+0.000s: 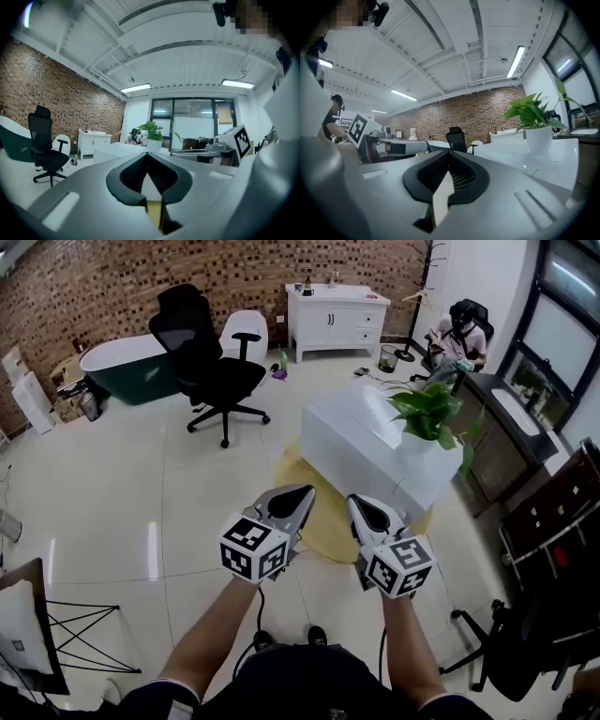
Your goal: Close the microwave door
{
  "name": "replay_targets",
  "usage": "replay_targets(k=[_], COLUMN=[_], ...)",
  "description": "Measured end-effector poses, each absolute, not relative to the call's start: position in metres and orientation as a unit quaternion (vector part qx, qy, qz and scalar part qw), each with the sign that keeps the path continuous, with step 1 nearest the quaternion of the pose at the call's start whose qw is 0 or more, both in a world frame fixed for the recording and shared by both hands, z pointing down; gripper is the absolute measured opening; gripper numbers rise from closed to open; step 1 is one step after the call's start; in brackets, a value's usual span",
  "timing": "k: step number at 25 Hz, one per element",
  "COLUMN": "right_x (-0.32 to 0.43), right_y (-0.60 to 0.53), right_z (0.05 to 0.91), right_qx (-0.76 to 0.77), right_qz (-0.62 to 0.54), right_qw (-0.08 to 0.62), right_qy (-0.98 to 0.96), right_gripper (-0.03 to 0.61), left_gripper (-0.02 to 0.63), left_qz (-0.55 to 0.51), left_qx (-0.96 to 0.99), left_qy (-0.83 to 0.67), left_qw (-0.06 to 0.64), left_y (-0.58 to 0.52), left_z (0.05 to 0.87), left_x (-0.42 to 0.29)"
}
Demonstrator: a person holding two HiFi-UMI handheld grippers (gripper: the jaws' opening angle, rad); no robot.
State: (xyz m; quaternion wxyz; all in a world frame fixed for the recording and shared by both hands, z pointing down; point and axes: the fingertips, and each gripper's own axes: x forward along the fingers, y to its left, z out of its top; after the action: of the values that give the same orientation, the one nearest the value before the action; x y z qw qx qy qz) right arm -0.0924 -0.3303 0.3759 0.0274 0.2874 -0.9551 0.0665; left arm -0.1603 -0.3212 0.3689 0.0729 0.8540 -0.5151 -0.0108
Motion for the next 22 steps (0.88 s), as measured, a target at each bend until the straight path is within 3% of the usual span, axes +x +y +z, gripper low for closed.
replay_targets(k=[22], right_x=[-0.111], right_y=[-0.320], right_z=[0.382], right_qx=[0.273], right_qz=[0.068], right_qw=[0.038], right_qy=[-0.959], right_gripper=[0.001], left_gripper=[0.012], left_qz=[-0.001], left_qx=[0.848], left_qy=[-0.521], left_qw=[0.095], left_y=[-0.305], left_z=[0.391], left_x=[-0.173])
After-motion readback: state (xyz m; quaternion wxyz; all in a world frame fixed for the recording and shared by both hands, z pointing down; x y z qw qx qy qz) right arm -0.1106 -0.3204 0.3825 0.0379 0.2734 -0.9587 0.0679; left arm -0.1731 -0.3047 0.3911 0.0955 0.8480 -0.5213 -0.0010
